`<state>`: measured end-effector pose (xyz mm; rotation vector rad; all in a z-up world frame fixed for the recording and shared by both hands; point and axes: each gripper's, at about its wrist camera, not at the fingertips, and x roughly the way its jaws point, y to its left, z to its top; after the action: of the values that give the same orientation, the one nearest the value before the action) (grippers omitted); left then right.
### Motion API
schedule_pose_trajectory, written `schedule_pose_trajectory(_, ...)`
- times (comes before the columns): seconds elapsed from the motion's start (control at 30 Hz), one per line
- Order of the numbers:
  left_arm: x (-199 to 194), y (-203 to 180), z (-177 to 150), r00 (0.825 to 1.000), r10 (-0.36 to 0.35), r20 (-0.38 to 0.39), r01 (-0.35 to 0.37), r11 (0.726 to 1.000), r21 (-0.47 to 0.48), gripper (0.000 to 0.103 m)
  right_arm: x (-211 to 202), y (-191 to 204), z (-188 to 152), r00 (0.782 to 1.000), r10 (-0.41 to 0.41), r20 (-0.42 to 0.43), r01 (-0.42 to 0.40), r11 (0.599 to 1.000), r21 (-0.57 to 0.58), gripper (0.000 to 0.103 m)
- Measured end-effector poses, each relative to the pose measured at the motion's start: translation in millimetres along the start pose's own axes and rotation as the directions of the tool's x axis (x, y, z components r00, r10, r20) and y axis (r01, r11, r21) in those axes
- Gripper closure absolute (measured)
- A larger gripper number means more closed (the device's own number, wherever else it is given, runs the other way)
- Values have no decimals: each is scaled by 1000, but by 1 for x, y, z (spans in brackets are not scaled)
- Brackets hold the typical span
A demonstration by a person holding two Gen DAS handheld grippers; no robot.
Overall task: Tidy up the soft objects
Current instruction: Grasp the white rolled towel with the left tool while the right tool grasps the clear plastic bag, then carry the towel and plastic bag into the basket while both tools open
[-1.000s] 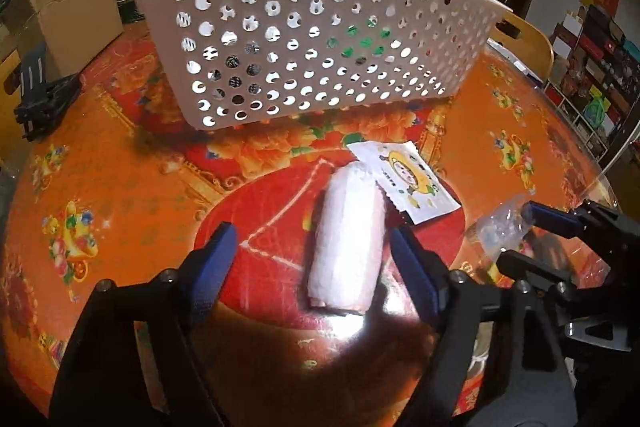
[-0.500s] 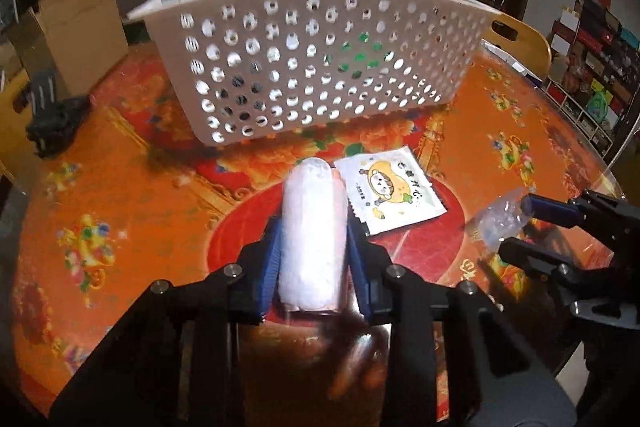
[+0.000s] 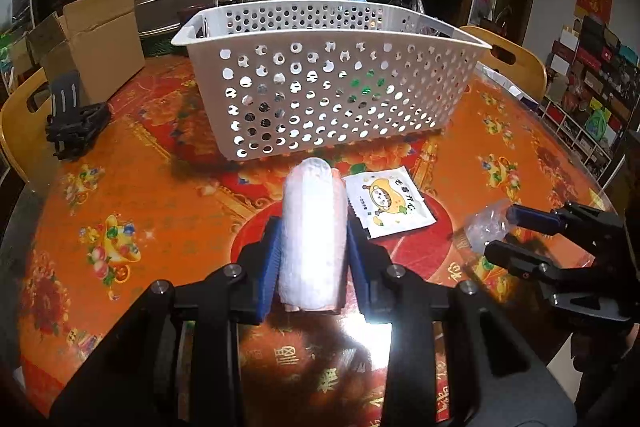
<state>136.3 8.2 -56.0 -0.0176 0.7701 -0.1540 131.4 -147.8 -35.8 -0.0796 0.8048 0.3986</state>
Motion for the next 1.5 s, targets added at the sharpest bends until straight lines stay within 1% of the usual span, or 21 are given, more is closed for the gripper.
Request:
schedule_pose_trajectory(0.33, -13, 2, 2, 1000, -3, 22, 4, 1000, -12, 73, -11, 5, 6, 1000, 4, 25, -3, 1000, -18, 51)
schedule_pose_trajectory(0.97, -44, -3, 14, 998, 5, 64, -2, 999, -36, 73, -43, -10, 34, 995, -10, 102, 12, 1000, -18, 51)
schedule_pose_trajectory(1.27, -67, -7, 30, 995, 18, 98, -14, 999, -40, 73, -62, -15, 56, 989, 1, 146, 2, 1000, -22, 51)
schedule_pose_trajectory(1.5, -81, -15, 50, 991, 35, 128, -32, 999, -20, 73, -76, -19, 72, 985, 8, 175, -3, 1000, -25, 51)
